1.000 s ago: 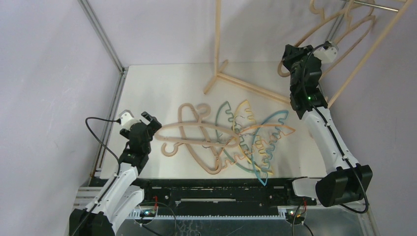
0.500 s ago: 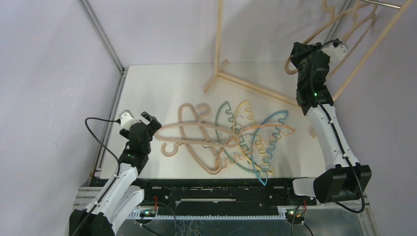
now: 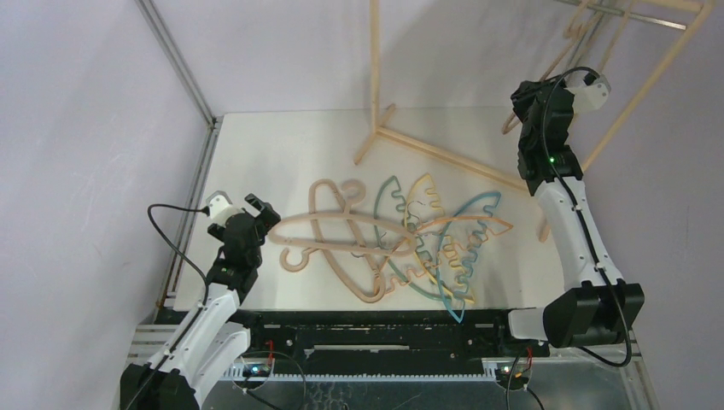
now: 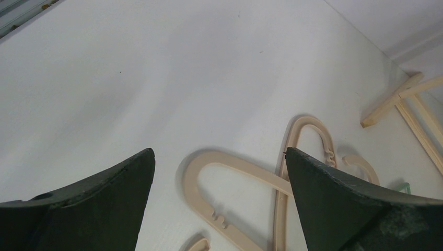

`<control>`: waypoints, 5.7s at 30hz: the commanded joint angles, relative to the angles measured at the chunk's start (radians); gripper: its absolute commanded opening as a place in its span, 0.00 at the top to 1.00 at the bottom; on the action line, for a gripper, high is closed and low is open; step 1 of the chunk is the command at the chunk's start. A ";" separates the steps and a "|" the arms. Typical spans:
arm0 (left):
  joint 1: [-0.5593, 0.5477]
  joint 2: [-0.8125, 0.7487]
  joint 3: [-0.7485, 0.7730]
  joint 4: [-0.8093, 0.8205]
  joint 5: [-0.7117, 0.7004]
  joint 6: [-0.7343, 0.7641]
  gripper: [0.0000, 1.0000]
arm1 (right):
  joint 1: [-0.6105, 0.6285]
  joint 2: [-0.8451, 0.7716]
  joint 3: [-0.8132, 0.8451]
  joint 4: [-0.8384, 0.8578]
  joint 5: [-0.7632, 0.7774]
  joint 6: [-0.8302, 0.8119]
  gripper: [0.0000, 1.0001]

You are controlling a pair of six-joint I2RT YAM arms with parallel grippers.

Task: Organize the hangers

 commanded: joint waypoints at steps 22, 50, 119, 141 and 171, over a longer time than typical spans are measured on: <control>0.005 -0.014 0.019 0.018 -0.002 0.023 0.01 | 0.022 -0.010 0.003 -0.018 -0.217 -0.094 1.00; 0.006 0.029 0.026 0.045 0.031 0.011 0.00 | 0.200 0.441 0.187 -0.600 -0.034 -0.469 0.40; 0.005 0.034 0.036 0.041 0.018 0.015 0.00 | 0.351 0.349 0.574 -0.363 -0.066 -0.506 1.00; 0.006 0.039 0.028 0.048 0.012 0.022 0.01 | 0.244 0.328 0.545 -0.385 0.056 -0.501 1.00; 0.007 0.024 0.028 0.038 0.027 0.016 0.00 | 0.186 0.120 0.230 -0.352 0.100 -0.446 0.43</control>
